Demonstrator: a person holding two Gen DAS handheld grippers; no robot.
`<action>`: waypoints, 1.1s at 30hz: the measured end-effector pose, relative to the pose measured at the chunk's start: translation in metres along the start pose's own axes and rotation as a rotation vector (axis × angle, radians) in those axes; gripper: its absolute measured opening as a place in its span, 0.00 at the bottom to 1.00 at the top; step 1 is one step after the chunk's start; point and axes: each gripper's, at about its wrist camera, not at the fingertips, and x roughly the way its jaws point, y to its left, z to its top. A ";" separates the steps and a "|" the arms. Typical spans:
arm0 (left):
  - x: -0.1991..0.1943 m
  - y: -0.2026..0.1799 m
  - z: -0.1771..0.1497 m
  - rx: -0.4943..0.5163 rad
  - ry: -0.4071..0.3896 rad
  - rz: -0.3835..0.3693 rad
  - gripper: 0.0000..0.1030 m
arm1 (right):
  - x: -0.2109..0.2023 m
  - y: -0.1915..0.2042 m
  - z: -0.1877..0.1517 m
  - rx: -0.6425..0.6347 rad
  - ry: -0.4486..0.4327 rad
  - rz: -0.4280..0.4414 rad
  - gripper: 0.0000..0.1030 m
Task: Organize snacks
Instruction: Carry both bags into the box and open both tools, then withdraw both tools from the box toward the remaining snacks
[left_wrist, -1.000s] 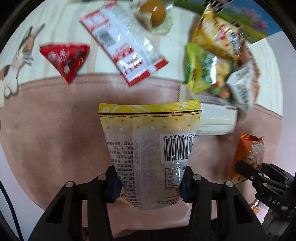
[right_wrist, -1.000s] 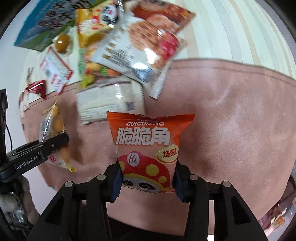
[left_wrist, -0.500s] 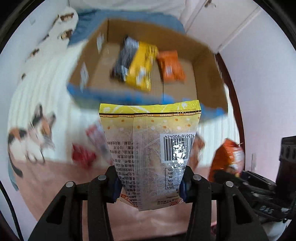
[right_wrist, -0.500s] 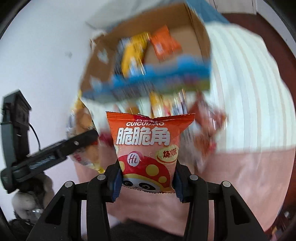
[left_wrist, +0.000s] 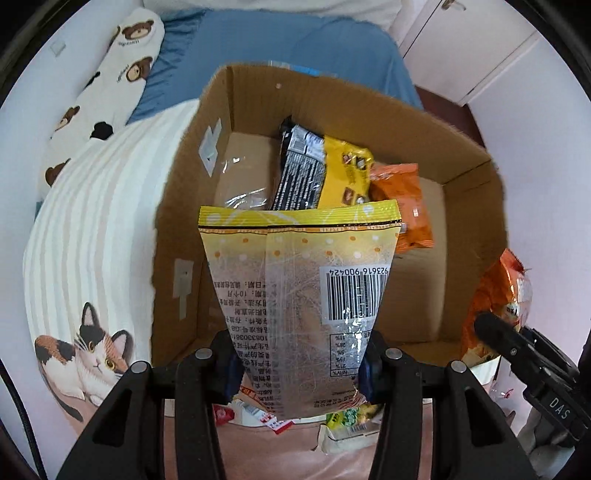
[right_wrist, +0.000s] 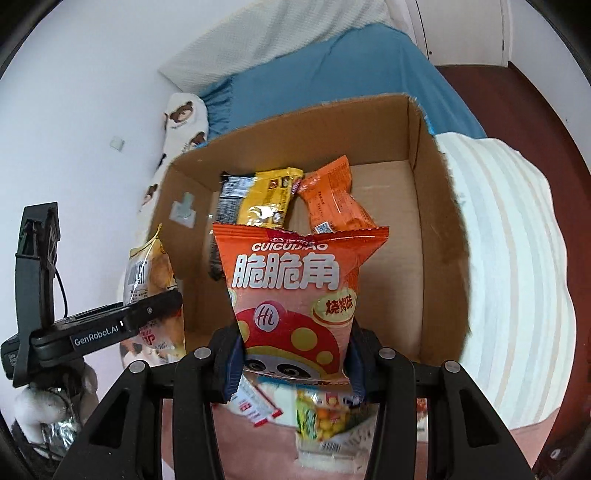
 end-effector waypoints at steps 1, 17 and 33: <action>0.004 0.000 0.002 -0.002 0.010 0.004 0.45 | 0.005 -0.002 0.000 0.003 0.006 -0.007 0.47; 0.039 -0.002 0.006 0.015 0.023 0.076 0.76 | 0.064 -0.014 0.004 -0.023 0.120 -0.112 0.92; -0.036 -0.025 -0.044 0.077 -0.241 0.148 0.92 | -0.004 0.001 -0.025 -0.102 -0.088 -0.234 0.96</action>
